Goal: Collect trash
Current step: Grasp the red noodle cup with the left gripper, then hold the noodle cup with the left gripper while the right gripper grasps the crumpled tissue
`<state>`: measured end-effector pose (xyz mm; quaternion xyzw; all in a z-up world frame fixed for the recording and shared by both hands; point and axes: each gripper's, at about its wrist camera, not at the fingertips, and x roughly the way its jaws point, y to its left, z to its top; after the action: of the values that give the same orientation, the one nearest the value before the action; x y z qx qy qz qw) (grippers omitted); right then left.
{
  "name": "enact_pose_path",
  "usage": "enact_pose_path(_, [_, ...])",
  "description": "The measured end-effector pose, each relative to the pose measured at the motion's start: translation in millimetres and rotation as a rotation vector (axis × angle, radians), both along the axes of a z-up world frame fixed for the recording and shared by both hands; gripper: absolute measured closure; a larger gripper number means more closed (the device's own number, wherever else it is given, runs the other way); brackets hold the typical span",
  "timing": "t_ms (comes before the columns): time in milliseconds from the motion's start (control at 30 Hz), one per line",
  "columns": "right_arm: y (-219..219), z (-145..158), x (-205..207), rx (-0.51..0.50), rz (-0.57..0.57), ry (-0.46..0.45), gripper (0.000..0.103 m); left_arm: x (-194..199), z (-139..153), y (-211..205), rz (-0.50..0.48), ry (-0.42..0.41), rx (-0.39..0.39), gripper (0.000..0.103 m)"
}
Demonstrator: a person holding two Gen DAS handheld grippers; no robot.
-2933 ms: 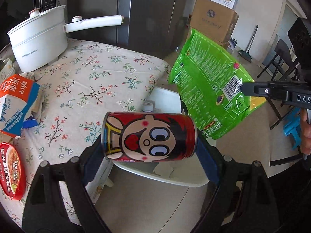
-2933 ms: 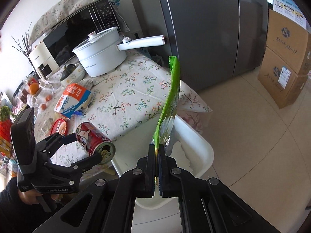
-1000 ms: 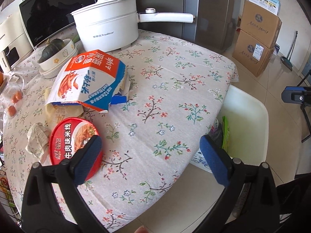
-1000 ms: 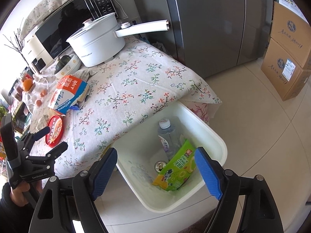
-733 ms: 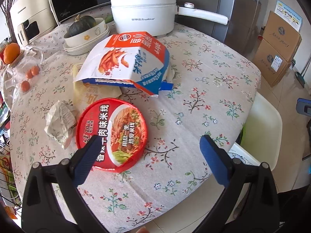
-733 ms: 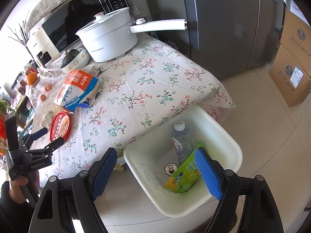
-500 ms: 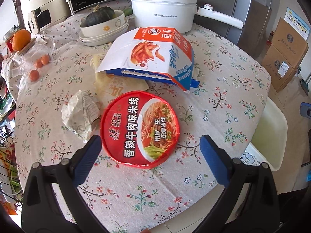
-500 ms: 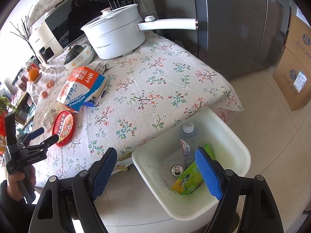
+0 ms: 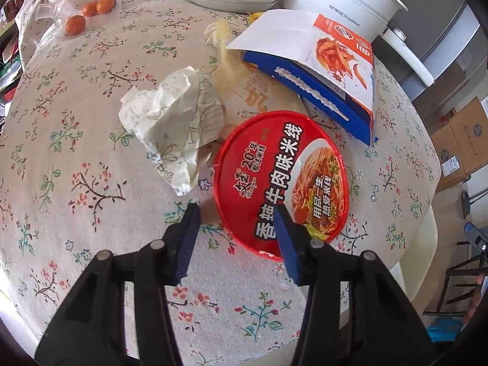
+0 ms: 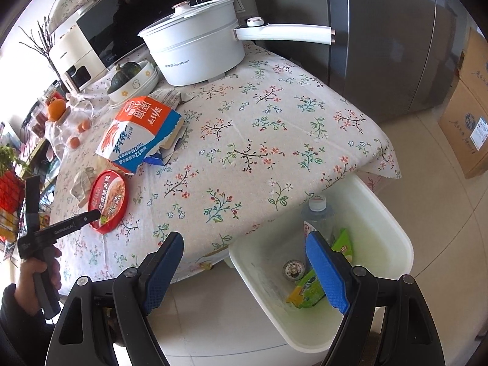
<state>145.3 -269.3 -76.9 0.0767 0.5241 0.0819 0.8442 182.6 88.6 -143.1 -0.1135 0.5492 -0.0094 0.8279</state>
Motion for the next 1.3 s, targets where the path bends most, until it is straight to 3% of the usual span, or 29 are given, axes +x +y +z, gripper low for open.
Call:
enact_pose_path(67, [3.0,-0.7,0.4,-0.002,0.007,0.001,0.019,-1.3,0.4,4.5,0.017,-0.006,-0.039,0.075])
enact_pose_path(267, [7.9,-1.0,0.4,-0.006,0.016,0.0,0.019,-6.5,7.9,9.5,0.033,-0.031,-0.04,0.099])
enact_pose_path(700, [39.4,10.2,10.4,-0.012,0.041,-0.044,0.019,-45.2,81.2,10.4,-0.094,-0.257,0.007,0.1])
enact_pose_path(967, [107.3,14.1,22.2,-0.01,0.103,-0.094,0.019,-59.5,107.8,78.1,0.06,-0.344,0.028,0.1])
enact_pose_path(1167, [176.7,2.8,32.8,0.068,0.143,-0.067,0.019,-75.7,109.4,137.8,0.176,-0.355,0.074,0.1])
enact_pose_path(1300, [230.0,-3.0,35.8,0.088,0.179,-0.099,0.019,-86.6,102.5,170.7,0.235,-0.344,0.078,0.1])
